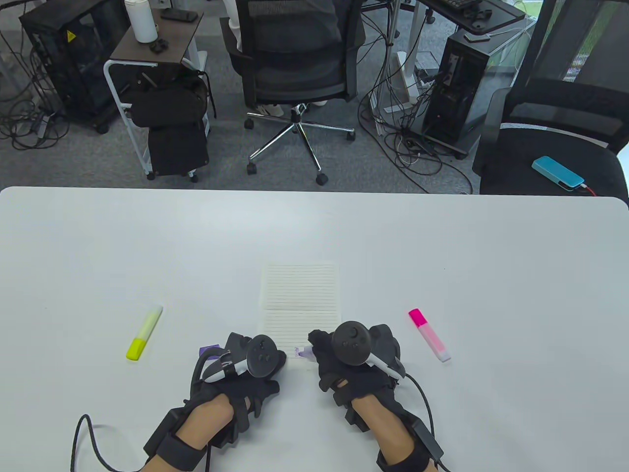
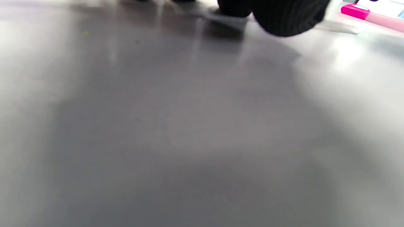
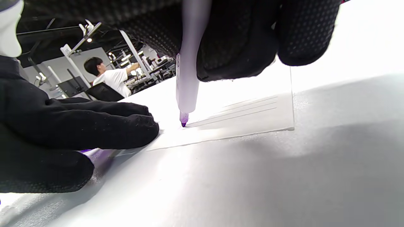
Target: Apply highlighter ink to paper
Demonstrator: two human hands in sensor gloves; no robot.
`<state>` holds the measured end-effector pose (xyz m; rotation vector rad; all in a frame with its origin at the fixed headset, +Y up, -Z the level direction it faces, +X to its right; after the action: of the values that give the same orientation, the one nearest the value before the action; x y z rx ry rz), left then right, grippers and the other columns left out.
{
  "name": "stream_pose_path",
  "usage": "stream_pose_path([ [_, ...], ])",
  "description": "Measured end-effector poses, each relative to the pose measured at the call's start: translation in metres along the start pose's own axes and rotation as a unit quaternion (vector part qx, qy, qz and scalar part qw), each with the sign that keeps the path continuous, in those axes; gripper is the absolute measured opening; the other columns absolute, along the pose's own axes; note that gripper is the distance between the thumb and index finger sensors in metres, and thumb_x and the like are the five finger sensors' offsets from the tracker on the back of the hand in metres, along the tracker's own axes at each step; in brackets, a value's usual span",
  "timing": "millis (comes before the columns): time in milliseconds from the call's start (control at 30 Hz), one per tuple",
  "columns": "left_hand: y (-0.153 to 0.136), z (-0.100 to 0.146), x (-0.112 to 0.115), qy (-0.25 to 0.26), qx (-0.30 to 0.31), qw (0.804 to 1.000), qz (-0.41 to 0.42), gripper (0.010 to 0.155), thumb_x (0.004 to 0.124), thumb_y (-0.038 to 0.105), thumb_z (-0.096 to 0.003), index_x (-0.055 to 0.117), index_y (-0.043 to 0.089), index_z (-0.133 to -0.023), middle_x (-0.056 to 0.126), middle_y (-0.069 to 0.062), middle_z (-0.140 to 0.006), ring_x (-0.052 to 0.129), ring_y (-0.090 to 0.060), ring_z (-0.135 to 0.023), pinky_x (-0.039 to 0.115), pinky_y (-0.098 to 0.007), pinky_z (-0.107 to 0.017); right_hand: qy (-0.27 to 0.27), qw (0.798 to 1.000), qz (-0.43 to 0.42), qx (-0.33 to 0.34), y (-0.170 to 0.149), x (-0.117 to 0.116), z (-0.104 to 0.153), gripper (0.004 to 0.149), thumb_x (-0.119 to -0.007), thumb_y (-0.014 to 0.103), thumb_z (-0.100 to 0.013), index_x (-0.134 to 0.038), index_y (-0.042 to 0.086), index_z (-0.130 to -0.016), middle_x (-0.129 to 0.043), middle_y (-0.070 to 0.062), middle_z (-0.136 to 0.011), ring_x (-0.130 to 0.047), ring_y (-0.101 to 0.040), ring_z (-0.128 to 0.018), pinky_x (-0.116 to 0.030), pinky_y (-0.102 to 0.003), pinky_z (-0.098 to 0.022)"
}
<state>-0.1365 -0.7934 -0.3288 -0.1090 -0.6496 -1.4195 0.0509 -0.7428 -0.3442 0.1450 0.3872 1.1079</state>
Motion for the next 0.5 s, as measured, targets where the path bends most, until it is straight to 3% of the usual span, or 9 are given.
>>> stream_pose_path([
  [133,0.0000,-0.0002,0.0004,0.000,0.000,1.000,-0.001,0.068,0.070,0.051,-0.0429,0.047,0.037,-0.105,0.032,0.000,-0.114,0.032,-0.040,-0.106,0.033,-0.065,-0.073,-0.035,0.999,0.009,-0.001,-0.0025,-0.0019,-0.0027,0.038,-0.075,0.030,-0.063,-0.074,0.021,-0.101,-0.089,-0.017,-0.081,-0.093,-0.031,-0.049,-0.075,-0.057,-0.056],
  [333,-0.0002,-0.0003,0.0003,-0.001,0.000,1.000,0.001,0.068,0.070,0.051,-0.0429,0.047,0.037,-0.105,0.032,0.000,-0.114,0.032,-0.040,-0.106,0.033,-0.065,-0.073,0.001,1.000,0.004,-0.005,-0.0015,-0.0001,-0.0008,0.038,-0.076,0.029,-0.063,-0.076,0.020,-0.099,-0.090,-0.017,-0.079,-0.094,-0.031,-0.048,-0.075,-0.057,-0.056],
  [500,-0.0002,-0.0001,0.0003,0.000,0.000,1.000,0.000,0.068,0.070,0.051,-0.0429,0.047,0.037,-0.105,0.032,0.000,-0.114,0.032,-0.040,-0.106,0.033,-0.065,-0.073,-0.035,0.999,0.008,-0.006,-0.0048,-0.0021,-0.0033,0.038,-0.075,0.030,-0.064,-0.074,0.021,-0.101,-0.089,-0.017,-0.081,-0.093,-0.031,-0.049,-0.075,-0.057,-0.056],
])
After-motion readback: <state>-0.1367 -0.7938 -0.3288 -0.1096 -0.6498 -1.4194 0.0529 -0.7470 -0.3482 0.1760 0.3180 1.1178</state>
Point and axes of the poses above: the tracker on the back of each hand, its own y axis roughly to the thumb side, its own z axis roughly from the fingertips to the wrist, x = y × z, the point moved 4 cm from there along -z, roughly from the wrist to the fingertips
